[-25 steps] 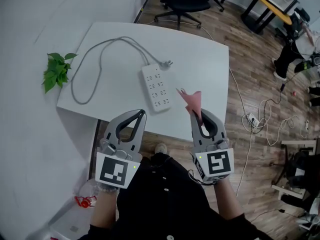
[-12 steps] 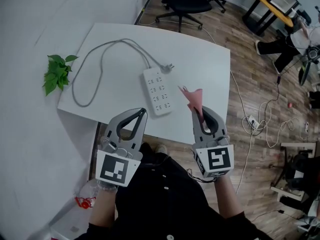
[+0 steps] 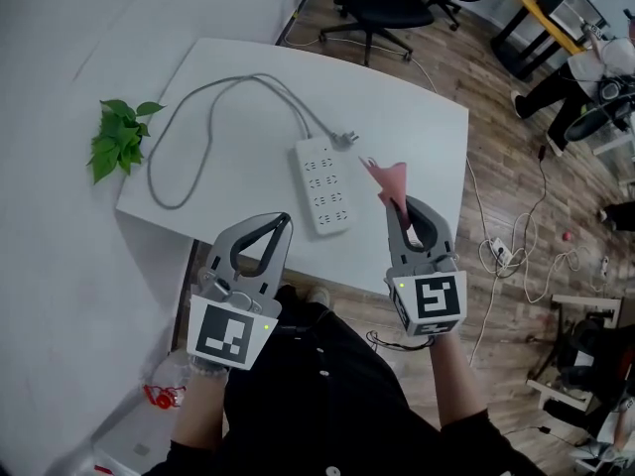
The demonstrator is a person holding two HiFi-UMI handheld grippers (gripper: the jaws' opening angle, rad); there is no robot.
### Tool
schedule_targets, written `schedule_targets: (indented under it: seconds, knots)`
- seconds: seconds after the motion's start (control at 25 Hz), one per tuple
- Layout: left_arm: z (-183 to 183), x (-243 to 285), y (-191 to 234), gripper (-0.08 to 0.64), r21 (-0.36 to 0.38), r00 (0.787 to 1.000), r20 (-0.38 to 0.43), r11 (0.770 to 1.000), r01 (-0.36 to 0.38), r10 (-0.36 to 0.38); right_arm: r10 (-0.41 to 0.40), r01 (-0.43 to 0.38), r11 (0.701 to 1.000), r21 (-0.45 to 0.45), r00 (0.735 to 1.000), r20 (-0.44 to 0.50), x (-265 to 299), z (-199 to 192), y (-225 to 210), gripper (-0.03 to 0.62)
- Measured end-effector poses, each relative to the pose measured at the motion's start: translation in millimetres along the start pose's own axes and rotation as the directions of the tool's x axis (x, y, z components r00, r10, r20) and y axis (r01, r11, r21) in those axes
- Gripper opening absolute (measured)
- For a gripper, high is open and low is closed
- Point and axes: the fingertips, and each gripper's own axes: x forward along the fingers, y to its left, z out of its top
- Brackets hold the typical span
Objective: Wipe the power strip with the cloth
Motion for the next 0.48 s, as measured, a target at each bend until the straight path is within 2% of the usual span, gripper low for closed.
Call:
schedule_targets:
  seconds: [0.48]
  knots:
    - [-8.0, -10.8, 30.0, 0.012, -0.011, 0.998, -0.016, 0.998, -0.068, 0.068, 0.070, -0.074, 0.995, -0.069, 0.996, -0.060, 76.1, -5.0, -1.8, 0.057]
